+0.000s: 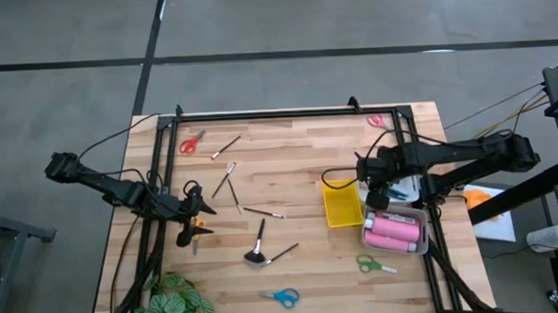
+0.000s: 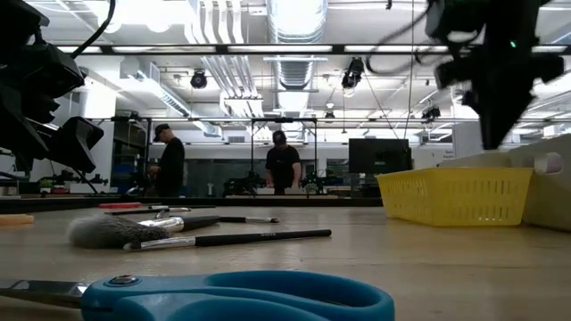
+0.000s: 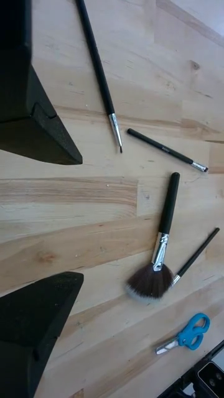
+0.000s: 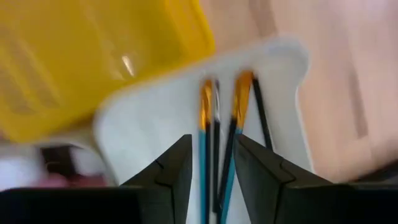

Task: Pick & Place Paint Supplies
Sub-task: Put the black paint brush into the white bin

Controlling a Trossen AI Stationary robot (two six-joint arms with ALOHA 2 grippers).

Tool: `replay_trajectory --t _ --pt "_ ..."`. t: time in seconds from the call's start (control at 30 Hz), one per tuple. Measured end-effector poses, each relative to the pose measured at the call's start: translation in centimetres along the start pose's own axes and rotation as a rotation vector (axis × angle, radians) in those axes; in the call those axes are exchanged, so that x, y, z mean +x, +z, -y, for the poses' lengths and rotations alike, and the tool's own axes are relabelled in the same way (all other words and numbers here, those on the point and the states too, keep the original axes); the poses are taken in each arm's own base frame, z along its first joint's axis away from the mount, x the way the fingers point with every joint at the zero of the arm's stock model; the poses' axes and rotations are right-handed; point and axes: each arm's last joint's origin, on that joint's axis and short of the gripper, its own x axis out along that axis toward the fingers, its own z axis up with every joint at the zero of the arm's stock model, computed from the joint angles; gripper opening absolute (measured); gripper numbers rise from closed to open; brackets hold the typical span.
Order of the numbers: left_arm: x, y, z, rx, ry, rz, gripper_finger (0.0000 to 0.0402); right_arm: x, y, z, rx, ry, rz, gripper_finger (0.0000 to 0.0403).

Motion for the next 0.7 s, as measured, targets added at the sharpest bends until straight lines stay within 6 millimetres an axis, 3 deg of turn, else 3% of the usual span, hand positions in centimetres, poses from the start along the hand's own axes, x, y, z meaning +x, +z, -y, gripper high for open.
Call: replay_trajectory --t 0.23,0.37,0.53,0.7 --pt "0.0 0.0 0.0 0.0 0.0 0.0 0.03 -4.9 3.9 -0.7 -0.088 0.14 0.329 0.0113" --pt "0.0 0.0 0.0 0.0 0.0 0.0 0.03 -6.1 5.9 -1.4 -0.169 0.25 0.56 0.0113" --pt "0.0 0.0 0.0 0.0 0.0 0.0 0.03 -4.4 7.8 -2.7 -0.223 0.363 0.732 0.0113" --pt "0.0 0.0 0.0 0.0 0.0 0.0 0.03 -1.2 9.5 -4.2 -0.295 0.445 0.759 0.0113"
